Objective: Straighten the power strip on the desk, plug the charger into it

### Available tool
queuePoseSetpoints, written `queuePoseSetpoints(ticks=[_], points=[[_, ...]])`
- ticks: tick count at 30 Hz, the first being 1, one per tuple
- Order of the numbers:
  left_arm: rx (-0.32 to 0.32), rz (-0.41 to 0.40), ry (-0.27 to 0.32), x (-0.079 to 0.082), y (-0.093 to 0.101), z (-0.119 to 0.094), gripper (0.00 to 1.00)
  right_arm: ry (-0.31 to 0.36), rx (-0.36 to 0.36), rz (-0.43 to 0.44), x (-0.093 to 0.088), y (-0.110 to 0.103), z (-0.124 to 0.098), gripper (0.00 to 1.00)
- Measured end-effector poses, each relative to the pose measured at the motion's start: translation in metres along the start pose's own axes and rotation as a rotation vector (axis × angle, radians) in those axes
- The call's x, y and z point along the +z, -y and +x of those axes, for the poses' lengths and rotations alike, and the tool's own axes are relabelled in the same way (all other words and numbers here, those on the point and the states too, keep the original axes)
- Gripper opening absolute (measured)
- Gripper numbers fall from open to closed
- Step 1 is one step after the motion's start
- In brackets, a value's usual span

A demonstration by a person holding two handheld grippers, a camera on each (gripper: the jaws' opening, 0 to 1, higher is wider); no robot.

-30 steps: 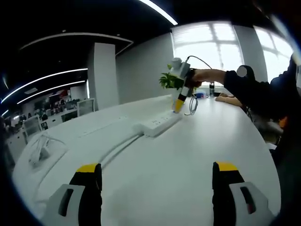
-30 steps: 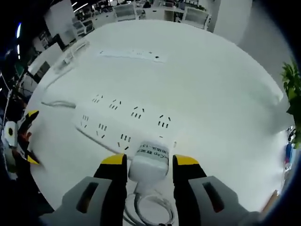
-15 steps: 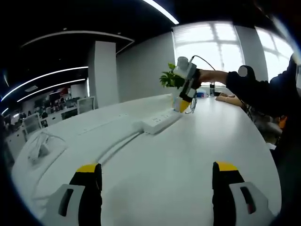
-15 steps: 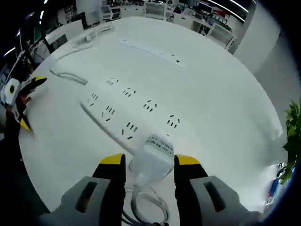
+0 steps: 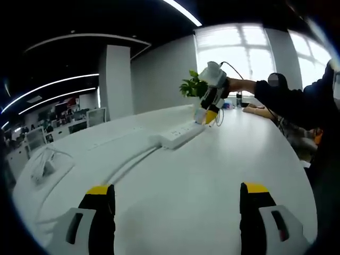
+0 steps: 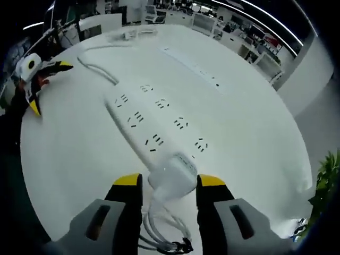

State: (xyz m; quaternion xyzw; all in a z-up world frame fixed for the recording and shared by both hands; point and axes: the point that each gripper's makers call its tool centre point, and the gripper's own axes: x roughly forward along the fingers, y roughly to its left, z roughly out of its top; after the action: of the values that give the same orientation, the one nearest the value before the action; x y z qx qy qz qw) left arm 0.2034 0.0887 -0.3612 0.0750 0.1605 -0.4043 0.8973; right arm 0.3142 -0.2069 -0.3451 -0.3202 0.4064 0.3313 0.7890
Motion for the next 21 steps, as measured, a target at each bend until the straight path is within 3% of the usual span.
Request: queuePoseSetpoints(ticks=[8,12,14,21], points=[[0.004,0.000,-0.005,-0.0003,-0.0005,-0.0023,0.99,0.014,-0.012,-0.104,-0.0020,0.0018,0.0004,0.42],[0.005,0.002,-0.008,0.0000,0.0007,-0.0039,0.99,0.029,-0.043,-0.187,-0.0013,0.0056,0.0004,0.43],[0.007,0.004,-0.015,-0.0013,0.0003,-0.0041,0.99,0.033,-0.063,-0.274,0.0005,0.0075,0.0004,0.42],[0.013,0.002,-0.026,-0.0025,-0.0007,-0.0028,0.99,0.041,-0.061,-0.369,0.0031,0.0067,0.0017,0.42]])
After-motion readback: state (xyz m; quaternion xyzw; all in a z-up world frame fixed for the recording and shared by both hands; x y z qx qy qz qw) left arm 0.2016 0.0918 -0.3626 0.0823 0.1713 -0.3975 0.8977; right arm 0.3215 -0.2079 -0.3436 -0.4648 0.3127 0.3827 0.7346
